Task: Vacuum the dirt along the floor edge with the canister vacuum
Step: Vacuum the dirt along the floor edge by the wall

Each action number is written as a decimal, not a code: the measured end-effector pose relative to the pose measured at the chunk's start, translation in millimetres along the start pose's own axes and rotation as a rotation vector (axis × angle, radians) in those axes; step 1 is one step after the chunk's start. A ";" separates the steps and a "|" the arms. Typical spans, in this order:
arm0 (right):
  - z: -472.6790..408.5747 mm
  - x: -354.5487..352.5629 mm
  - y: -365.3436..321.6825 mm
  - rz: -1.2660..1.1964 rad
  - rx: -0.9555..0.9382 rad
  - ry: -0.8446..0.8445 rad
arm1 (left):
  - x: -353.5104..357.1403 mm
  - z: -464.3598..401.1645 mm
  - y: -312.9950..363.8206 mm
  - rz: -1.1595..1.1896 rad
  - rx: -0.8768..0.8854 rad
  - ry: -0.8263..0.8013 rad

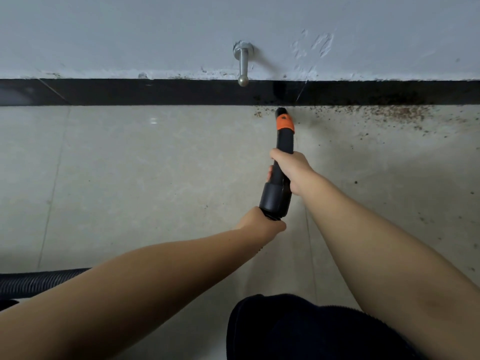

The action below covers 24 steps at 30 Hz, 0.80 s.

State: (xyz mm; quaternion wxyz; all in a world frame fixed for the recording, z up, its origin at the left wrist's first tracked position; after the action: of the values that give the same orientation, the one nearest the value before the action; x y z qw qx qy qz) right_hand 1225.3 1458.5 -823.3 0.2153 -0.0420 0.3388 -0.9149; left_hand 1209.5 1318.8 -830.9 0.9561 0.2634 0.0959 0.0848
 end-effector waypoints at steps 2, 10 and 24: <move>3.6 12.6 5.0 0.014 0.005 -0.045 | -5.8 2.2 -9.6 0.012 -0.010 0.029; 7.4 35.9 0.7 0.028 -0.008 -0.100 | -23.7 3.3 -14.8 0.039 -0.026 0.070; -11.7 -4.7 -17.1 -0.061 -0.032 0.093 | -18.3 -16.0 24.3 -0.109 0.030 0.001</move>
State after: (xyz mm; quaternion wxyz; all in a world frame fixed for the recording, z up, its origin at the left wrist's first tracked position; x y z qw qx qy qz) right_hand 1220.6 1479.2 -821.1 0.1707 -0.0132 0.3614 -0.9165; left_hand 1185.4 1343.3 -829.1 0.9553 0.2719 0.1119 0.0313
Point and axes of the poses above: each hand's wrist, its own z-axis away from the middle knuckle, its own x-axis out of the palm, y = z × x, the point moved 3 cm from there along -z, towards the middle knuckle, and after that the axes turned 3 degrees about -x, right-handed, at the moved point
